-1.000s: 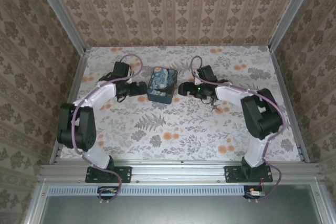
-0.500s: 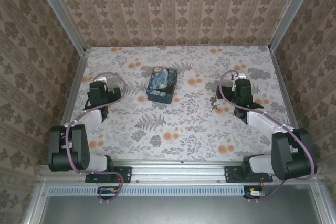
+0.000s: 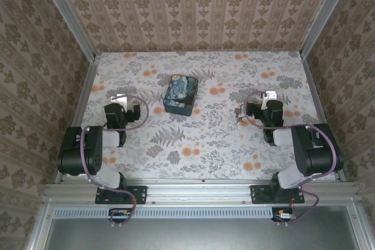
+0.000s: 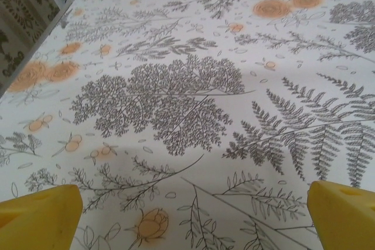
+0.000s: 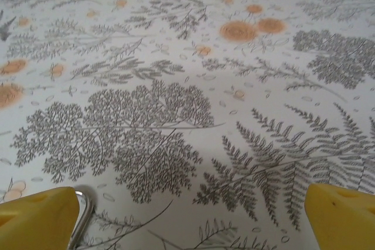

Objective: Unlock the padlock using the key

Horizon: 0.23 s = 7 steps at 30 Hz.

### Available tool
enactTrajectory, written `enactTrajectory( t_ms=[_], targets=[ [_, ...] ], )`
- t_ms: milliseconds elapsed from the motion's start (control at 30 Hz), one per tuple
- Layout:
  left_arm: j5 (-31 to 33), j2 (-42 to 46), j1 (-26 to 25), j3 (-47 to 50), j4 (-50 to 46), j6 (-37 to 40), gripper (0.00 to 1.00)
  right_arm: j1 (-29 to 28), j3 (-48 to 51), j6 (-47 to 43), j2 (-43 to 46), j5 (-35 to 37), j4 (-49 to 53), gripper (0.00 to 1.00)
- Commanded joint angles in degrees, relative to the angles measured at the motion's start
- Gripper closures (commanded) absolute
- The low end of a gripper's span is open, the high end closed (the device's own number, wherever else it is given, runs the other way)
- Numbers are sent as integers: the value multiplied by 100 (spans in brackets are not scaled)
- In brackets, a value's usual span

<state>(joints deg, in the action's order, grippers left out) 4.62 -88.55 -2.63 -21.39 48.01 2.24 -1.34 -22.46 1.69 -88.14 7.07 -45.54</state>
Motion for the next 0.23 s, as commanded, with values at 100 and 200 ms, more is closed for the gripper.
enactTrajectory(
  t_ms=[100, 200],
  targets=[
    [-172, 16, 7, -155, 186, 207, 0, 11, -83, 51, 33, -194, -345, 0],
    [-239, 31, 50, -138, 208, 181, 0, 11, -83, 50, 37, -190, -358, 0]
  ],
)
